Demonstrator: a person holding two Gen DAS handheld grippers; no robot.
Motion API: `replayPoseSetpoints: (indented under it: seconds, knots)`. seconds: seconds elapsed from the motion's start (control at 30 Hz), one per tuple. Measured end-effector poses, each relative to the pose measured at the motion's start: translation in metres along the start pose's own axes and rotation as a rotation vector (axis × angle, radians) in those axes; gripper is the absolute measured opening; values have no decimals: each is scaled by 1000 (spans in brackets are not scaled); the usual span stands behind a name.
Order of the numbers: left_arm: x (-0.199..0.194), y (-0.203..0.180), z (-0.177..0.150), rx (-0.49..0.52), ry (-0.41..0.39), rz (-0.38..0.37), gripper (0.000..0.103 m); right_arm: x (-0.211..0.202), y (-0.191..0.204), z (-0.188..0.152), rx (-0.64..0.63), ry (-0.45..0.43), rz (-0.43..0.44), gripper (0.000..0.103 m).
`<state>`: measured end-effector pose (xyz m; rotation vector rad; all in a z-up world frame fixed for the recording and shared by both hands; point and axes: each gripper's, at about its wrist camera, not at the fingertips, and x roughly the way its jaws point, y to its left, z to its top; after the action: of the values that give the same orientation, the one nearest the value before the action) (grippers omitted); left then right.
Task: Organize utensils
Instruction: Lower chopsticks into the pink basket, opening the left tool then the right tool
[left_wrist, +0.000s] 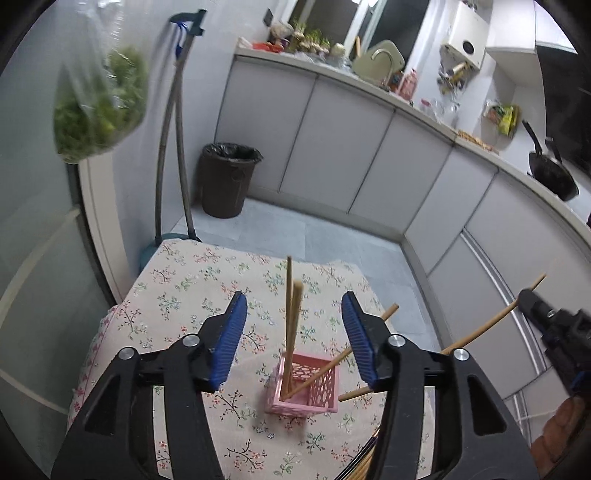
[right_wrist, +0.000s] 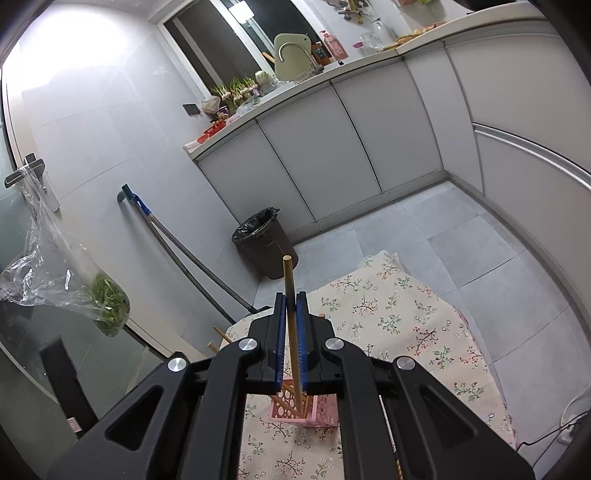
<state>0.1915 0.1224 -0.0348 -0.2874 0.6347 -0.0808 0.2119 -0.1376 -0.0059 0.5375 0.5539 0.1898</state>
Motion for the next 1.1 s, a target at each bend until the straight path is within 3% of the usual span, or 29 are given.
replayPoseSetpoints:
  seconds: [0.17,0.6,0.87,1.1]
  knots:
    - [-14,7,2,-28,-48,45,62,8,1,-5,-9,-7,-8,6]
    - [-6,7,-5,9,-19,69,63,42,1,-16,-18,36,-28,6]
    - [-10,4,-8,16,-22,50,66,49,1,-27,-38,84,-29,21]
    - [-17,-10,-11,49,-33,34,69,36,12,-37,-109,75,-49,42]
